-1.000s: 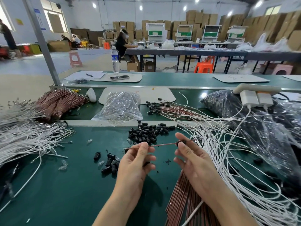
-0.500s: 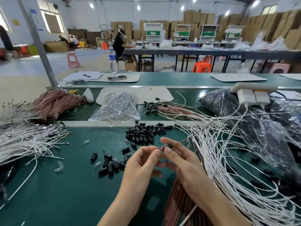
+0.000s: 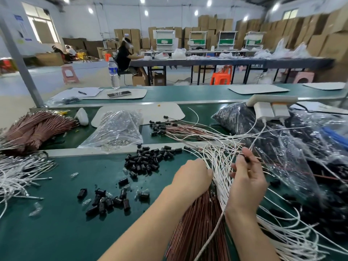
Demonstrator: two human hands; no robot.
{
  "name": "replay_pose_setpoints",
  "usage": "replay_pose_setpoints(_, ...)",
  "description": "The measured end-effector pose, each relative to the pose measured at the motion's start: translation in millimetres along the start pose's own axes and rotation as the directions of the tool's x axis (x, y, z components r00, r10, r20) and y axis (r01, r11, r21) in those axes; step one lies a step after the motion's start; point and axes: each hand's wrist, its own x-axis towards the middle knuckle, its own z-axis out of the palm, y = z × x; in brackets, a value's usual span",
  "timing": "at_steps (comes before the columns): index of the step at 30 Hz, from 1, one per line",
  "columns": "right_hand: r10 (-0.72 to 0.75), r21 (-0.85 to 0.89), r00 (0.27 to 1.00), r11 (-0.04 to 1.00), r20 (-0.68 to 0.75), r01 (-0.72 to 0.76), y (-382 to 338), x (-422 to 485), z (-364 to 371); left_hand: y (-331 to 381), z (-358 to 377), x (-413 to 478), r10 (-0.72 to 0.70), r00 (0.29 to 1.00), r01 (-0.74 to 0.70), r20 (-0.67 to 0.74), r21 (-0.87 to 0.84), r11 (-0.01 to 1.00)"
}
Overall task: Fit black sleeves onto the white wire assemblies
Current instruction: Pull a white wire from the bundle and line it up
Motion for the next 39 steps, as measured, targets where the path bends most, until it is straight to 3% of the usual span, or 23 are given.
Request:
replay_pose_setpoints(4, 0.048, 0.023, 0.999, 0.999, -0.012, -0.048, 3, 1, 0, 15, 8, 14, -0.106, 0.993, 0.101, 0.045, 0.104, 0.989)
replay_pose_setpoints(8, 0.063, 0.040, 0.998, 0.997, -0.012, -0.062, 6, 2, 1, 21, 9, 19, -0.161, 0.984, 0.152, 0.078, 0.103, 0.983)
replay_pose_setpoints(10, 0.061, 0.036, 0.998, 0.998, -0.015, -0.061, 8, 2, 0, 19, 6, 21, -0.164, 0.979, 0.162, 0.121, 0.021, 0.986)
replay_pose_setpoints(15, 0.058, 0.015, 0.998, 0.998, -0.019, -0.058, 8, 1, 1, 12, 1, 19, -0.085, 0.980, 0.152, 0.181, -0.395, 0.906)
replay_pose_setpoints(20, 0.041, -0.032, 0.999, 0.999, 0.009, -0.041, 7, -3, 1, 9, 3, 11, -0.037, 0.996, 0.072, 0.085, -0.462, 0.884)
replay_pose_setpoints(23, 0.015, -0.071, 0.999, 0.997, 0.031, -0.013, 5, -6, 1, 10, -15, 3, -0.094, 0.991, 0.028, -0.093, -0.549, 0.835)
replay_pose_setpoints(28, -0.030, -0.133, 0.994, 0.990, 0.106, 0.044, 4, -11, 2, -18, -96, -22, -0.221, 0.868, -0.186, -0.445, -0.703, 0.686)
replay_pose_setpoints(32, -0.045, -0.191, 0.982, 0.978, 0.185, 0.081, 5, -14, 4, -83, -136, -59, -0.439, 0.787, -0.181, -0.434, -0.842, 0.509)
replay_pose_setpoints(34, -0.022, -0.214, 0.972, 0.974, 0.235, 0.074, 6, -17, 6, -119, -131, -79, -0.515, 0.762, -0.039, -0.394, -0.820, 0.571)
replay_pose_setpoints(37, -0.013, -0.218, 0.960, 0.973, 0.281, 0.077, 6, -21, 8, -155, -106, -112, -0.475, 0.731, 0.245, -0.489, -0.462, 0.852)
replay_pose_setpoints(39, -0.009, -0.188, 0.958, 0.980, 0.285, 0.065, 3, -22, 10, -157, -88, -130, -0.341, 0.766, 0.220, -0.545, -0.276, 0.935)
